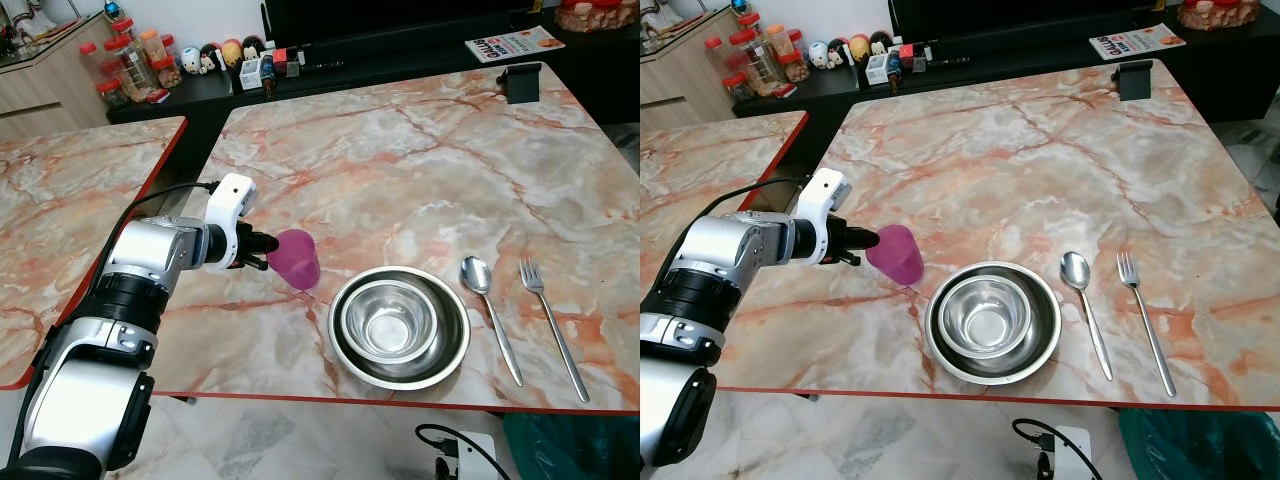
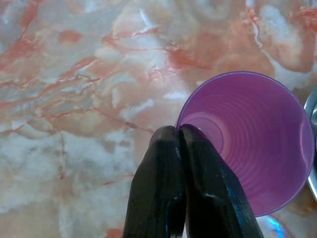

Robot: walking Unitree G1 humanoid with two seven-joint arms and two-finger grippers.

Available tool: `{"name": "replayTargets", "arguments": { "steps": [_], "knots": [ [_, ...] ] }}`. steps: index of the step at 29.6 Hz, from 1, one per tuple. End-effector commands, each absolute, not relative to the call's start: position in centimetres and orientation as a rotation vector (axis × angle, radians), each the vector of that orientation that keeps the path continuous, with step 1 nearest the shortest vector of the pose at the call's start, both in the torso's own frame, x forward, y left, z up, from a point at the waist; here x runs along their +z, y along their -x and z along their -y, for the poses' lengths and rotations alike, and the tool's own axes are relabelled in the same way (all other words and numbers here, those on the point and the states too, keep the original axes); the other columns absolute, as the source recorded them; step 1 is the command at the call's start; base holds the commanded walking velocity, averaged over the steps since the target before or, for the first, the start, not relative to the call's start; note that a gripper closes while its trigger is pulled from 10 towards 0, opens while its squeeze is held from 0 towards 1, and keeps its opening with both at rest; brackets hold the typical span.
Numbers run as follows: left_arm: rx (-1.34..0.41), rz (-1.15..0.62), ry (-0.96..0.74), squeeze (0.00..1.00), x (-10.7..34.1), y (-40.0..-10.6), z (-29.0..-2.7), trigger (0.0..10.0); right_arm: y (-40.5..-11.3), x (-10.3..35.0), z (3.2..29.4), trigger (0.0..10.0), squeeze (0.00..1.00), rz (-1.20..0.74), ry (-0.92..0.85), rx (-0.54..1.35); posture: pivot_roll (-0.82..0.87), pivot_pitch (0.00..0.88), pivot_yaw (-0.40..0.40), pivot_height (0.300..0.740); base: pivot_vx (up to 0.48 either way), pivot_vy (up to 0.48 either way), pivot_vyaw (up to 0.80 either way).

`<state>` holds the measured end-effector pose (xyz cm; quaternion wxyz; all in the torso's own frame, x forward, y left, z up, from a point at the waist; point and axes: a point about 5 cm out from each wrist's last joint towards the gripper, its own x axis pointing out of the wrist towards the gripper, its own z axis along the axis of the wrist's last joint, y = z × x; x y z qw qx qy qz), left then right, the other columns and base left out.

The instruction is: Setting the table

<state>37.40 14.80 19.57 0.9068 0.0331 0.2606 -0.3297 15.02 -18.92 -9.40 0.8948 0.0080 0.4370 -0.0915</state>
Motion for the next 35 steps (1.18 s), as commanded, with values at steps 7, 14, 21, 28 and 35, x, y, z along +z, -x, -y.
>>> {"name": "replayTargets", "arguments": {
  "steps": [7, 14, 21, 28, 35],
  "knots": [
    [-0.652, -0.568, -0.101, 0.82, 19.2, -37.2, -15.8, 10.0, -13.1, -10.3, 18.2, 10.0, 0.0, -0.982, -0.045, -0.2, -0.01, 0.054, 0.215, 0.74, 0.0, 0.0, 0.0],
    [-0.642, -0.567, -0.097, 0.0, 19.1, -37.1, -15.9, 10.0, -13.1, -10.3, 18.2, 10.0, 0.0, -0.983, -0.045, -0.199, -0.01, 0.056, 0.212, 0.74, 0.0, 0.0, 0.0],
    [-0.637, -0.559, -0.092, 0.0, 19.0, -37.2, -15.9, 10.0, -13.1, -10.3, 18.2, 10.0, 0.0, -0.982, -0.045, -0.2, -0.01, 0.055, 0.21, 0.74, 0.0, 0.0, 0.0],
    [-0.604, -0.526, -0.091, 0.0, 19.0, -37.4, -16.0, 10.0, -13.1, -10.3, 18.3, 10.0, 0.0, -0.981, -0.045, -0.202, -0.01, 0.054, 0.209, 0.74, 0.0, 0.0, 0.0],
    [-0.526, -0.406, -0.035, 0.0, 20.1, -38.2, -16.3, 10.0, -13.1, -10.3, 18.3, 10.0, 0.0, -0.984, -0.045, -0.201, -0.01, 0.052, 0.206, 0.74, 0.0, 0.0, 0.0]
  ]
}}
